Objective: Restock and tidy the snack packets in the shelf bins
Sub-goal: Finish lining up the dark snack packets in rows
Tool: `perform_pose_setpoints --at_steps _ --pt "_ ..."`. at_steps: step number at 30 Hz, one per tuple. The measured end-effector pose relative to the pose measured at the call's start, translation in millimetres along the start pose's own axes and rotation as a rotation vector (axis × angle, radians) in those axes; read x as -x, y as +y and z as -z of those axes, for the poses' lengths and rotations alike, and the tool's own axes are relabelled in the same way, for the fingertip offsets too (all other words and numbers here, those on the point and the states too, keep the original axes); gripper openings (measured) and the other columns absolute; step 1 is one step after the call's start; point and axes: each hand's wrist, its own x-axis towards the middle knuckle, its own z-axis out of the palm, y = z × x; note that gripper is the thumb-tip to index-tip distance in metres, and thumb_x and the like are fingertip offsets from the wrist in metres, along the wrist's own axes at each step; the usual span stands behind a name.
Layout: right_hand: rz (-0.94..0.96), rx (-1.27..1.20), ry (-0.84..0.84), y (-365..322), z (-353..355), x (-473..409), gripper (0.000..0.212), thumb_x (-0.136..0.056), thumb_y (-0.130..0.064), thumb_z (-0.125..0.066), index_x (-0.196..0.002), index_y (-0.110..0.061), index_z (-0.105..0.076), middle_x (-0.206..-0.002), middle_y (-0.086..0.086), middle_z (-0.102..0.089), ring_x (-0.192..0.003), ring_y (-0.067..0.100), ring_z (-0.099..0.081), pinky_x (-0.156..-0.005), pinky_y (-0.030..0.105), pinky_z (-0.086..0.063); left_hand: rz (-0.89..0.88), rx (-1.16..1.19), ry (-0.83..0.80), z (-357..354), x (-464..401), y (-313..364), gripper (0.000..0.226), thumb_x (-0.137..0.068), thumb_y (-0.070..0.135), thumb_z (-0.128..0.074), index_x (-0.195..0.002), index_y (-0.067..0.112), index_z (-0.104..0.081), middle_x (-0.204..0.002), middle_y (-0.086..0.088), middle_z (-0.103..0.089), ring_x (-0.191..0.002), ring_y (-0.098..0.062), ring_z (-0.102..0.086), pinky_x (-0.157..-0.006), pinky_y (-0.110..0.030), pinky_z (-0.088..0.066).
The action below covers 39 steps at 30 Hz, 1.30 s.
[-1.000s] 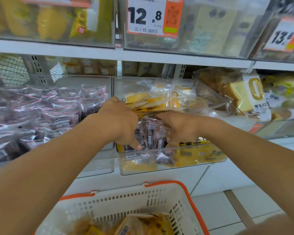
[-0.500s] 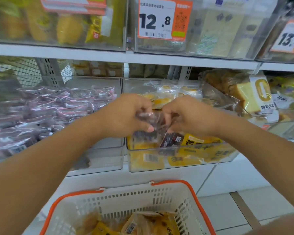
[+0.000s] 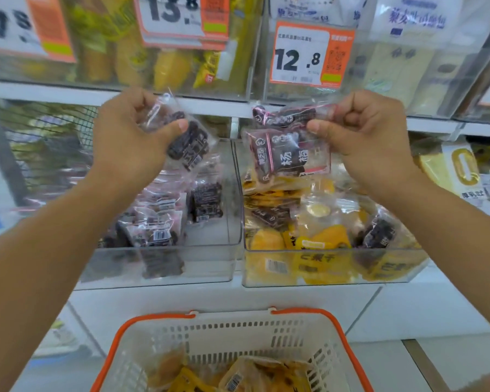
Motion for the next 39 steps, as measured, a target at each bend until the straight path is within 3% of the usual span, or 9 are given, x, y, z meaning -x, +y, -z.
perform_pose_setpoints --at_steps 3,9,15,18,20,24,28,33,39 --pt "0.072 0.019 -0.141 -22 -33 1 0.023 -0.081 -0.010 -0.081 -0.079 -0.004 -0.059 -0.079 0.024 -0.067 -0.075 0.033 -0.070 -0.068 0.039 -0.059 0.055 -0.034 -0.020 8 4 -14 0.024 -0.078 0.028 -0.083 -0.080 0.019 -0.061 -0.090 -0.004 -0.070 -0.089 -0.028 -0.067 -0.081 -0.049 -0.057" --pt "0.254 0.561 -0.688 -49 -100 -22 0.028 -0.081 -0.009 -0.078 -0.070 -0.016 -0.053 -0.067 -0.006 -0.055 -0.060 0.003 -0.051 -0.057 0.027 -0.035 0.173 -0.010 0.222 25 2 -27 0.020 -0.082 0.022 -0.079 -0.086 0.019 -0.060 -0.093 -0.003 -0.068 -0.093 -0.023 -0.067 -0.079 -0.043 -0.059" --pt "0.317 0.952 -1.026 -28 -172 -17 0.037 -0.086 0.000 -0.062 -0.068 -0.023 -0.041 -0.070 -0.004 -0.050 -0.070 0.019 -0.053 -0.061 0.029 -0.040 0.067 -0.110 0.113 27 4 -28 0.023 -0.083 0.025 -0.078 -0.088 0.016 -0.058 -0.087 0.003 -0.064 -0.084 -0.016 -0.059 -0.080 -0.039 -0.054" --pt "0.301 0.949 -1.068 -11 -184 -4 0.021 -0.089 -0.007 -0.064 -0.085 -0.023 -0.051 -0.090 -0.001 -0.061 -0.082 0.021 -0.060 -0.070 0.030 -0.050 0.043 -0.107 0.047 25 8 -30 0.022 -0.084 0.025 -0.078 -0.091 0.017 -0.059 -0.095 0.002 -0.067 -0.093 -0.017 -0.062 -0.084 -0.041 -0.054" --pt "0.264 0.943 -1.091 -10 -180 -2 0.019 -0.089 -0.021 -0.070 -0.090 -0.021 -0.051 -0.085 -0.003 -0.056 -0.085 0.023 -0.059 -0.069 0.031 -0.047 0.035 -0.089 0.028 24 9 -31 0.021 -0.085 0.025 -0.077 -0.091 0.018 -0.059 -0.097 0.003 -0.066 -0.096 -0.016 -0.061 -0.086 -0.042 -0.053" --pt "0.123 1.067 -1.289 -21 -167 -1 0.072 -0.066 -0.067 -0.080 -0.111 -0.015 -0.057 -0.097 -0.003 -0.061 -0.092 0.024 -0.060 -0.074 0.035 -0.052 0.035 -0.083 -0.009 26 9 -31 0.021 -0.084 0.023 -0.078 -0.090 0.021 -0.058 -0.100 0.004 -0.065 -0.099 -0.014 -0.061 -0.086 -0.038 -0.053" --pt "0.116 1.088 -1.335 -23 -169 -4 0.093 -0.055 -0.054 -0.092 -0.128 -0.011 -0.054 -0.119 0.003 -0.062 -0.102 0.024 -0.059 -0.078 0.030 -0.049 0.047 -0.074 -0.032 25 11 -32 0.021 -0.083 0.023 -0.078 -0.089 0.018 -0.058 -0.099 0.004 -0.065 -0.098 -0.015 -0.061 -0.079 -0.027 -0.050" --pt "0.290 1.067 -1.073 -15 -166 -9 0.072 -0.056 -0.044 -0.095 -0.107 -0.017 -0.052 -0.090 -0.001 -0.051 -0.080 0.021 -0.050 -0.058 0.030 -0.037 0.072 -0.023 0.023 28 10 -32 0.021 -0.083 0.023 -0.079 -0.092 0.017 -0.061 -0.100 0.006 -0.068 -0.099 -0.014 -0.064 -0.089 -0.043 -0.054" --pt "0.245 1.002 -1.244 -12 -176 -10 0.060 -0.059 -0.044 -0.093 -0.100 -0.019 -0.057 -0.081 -0.007 -0.046 -0.088 0.022 -0.053 -0.068 0.027 -0.035 0.065 -0.002 0.007 25 11 -32 0.021 -0.083 0.021 -0.079 -0.090 0.020 -0.060 -0.101 0.008 -0.068 -0.102 -0.013 -0.065 -0.091 -0.041 -0.054"
